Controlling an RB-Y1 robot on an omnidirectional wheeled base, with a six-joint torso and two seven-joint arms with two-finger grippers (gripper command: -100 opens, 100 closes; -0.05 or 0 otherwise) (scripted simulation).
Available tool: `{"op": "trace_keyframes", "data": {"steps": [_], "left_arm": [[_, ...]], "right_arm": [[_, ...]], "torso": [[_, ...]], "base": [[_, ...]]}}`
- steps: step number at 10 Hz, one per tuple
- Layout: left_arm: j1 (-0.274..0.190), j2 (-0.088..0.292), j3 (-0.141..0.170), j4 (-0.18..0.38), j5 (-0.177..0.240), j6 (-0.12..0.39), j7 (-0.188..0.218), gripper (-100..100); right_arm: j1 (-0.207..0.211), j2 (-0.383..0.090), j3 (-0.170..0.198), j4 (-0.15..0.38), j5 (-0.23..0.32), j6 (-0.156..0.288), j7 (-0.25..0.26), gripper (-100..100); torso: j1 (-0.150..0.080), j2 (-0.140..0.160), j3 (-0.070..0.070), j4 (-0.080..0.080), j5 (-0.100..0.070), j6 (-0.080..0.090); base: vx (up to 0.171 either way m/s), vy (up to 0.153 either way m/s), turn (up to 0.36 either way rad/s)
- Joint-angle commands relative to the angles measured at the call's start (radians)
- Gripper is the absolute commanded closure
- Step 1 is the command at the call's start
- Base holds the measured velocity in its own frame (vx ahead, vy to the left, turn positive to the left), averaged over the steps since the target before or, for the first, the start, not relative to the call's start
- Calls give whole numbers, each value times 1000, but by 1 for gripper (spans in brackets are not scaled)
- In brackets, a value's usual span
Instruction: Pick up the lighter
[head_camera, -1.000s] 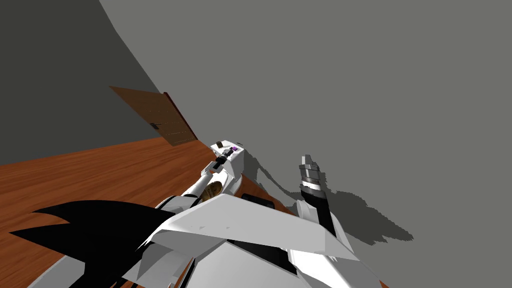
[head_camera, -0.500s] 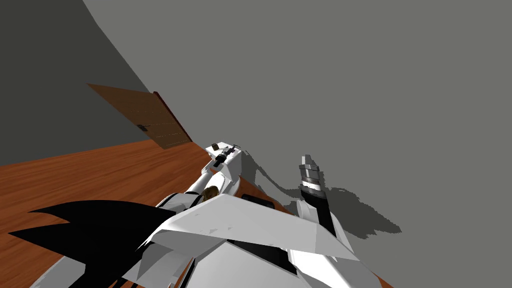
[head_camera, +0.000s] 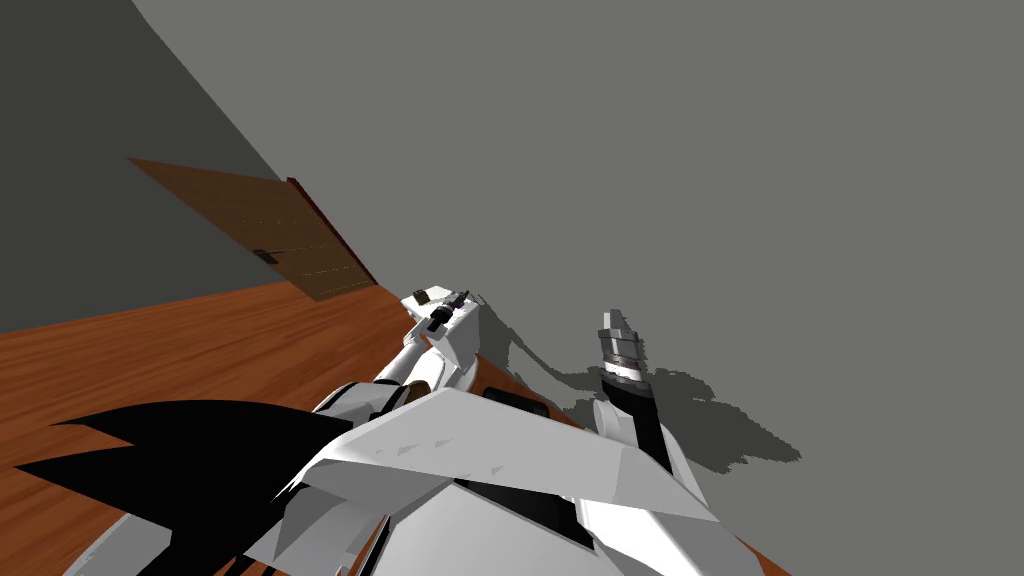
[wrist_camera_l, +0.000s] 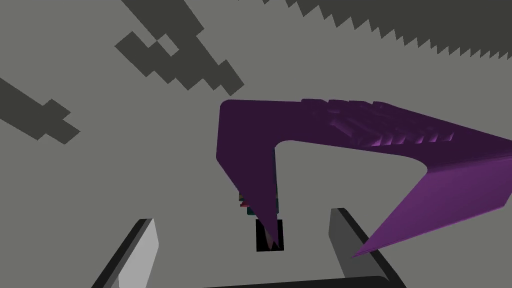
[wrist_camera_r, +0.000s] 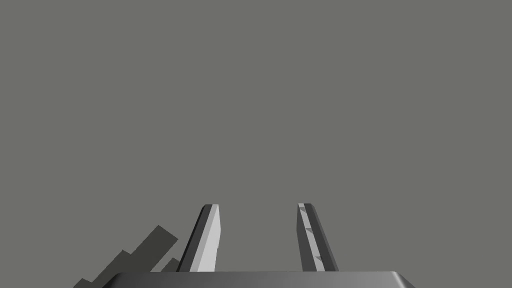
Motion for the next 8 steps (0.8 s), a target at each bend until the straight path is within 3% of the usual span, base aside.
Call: {"op": "trace_keyframes", "data": {"steps": [1,5,6,7,8], "left_arm": [[0,0,0,0,0,0,0,100],[0,-1,0,0,0,0,1,100],[0,-1,0,0,0,0,1,0],[0,-1,0,0,0,0,1,100],[0,-1,0,0,0,0,1,0]], "right_arm": [[0,0,0,0,0,0,0,0],[0,0,0,0,0,0,0,0],[0,0,0,0,0,0,0,0],[0,0,0,0,0,0,0,0],[0,0,0,0,0,0,0,0]], "torso": [[0,0,0,0,0,0],[-1,1,1,0,0,0],[0,1,1,0,0,0],[0,1,1,0,0,0],[0,1,1,0,-1,0]], "base": [[0,0,0],[0,0,0],[0,0,0],[0,0,0],[0,0,0]]}}
